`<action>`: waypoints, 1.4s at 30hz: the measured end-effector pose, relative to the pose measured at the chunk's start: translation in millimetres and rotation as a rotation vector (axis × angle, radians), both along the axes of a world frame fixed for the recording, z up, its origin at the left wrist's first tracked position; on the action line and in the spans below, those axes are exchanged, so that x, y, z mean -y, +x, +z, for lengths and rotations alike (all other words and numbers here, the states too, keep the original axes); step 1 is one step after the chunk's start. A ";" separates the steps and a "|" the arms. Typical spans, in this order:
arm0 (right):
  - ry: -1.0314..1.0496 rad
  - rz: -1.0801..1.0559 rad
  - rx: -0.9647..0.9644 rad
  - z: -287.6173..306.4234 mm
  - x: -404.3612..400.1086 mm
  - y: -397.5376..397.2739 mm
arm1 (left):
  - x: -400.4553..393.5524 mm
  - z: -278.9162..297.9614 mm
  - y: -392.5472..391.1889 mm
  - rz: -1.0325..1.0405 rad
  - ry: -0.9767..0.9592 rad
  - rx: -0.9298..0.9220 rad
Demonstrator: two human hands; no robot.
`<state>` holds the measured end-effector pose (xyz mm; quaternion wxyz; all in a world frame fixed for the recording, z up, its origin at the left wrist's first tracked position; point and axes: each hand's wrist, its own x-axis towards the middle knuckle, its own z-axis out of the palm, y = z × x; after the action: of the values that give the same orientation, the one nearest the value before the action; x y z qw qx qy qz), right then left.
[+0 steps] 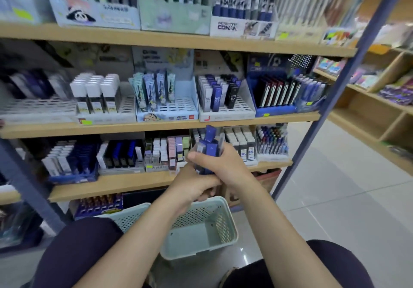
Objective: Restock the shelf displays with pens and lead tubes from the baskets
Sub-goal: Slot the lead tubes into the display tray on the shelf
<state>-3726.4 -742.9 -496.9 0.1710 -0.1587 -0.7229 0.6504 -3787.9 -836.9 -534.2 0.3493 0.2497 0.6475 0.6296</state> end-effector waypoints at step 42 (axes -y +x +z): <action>0.070 -0.302 -0.219 30.3 -157.6 -63.1 | -105.9 7.7 -84.0 0.086 0.096 -0.059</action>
<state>-3789.5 -585.3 -466.6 0.3496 -0.1876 -0.6900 0.6054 -3872.0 -731.0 -526.5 0.2903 0.2563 0.6367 0.6668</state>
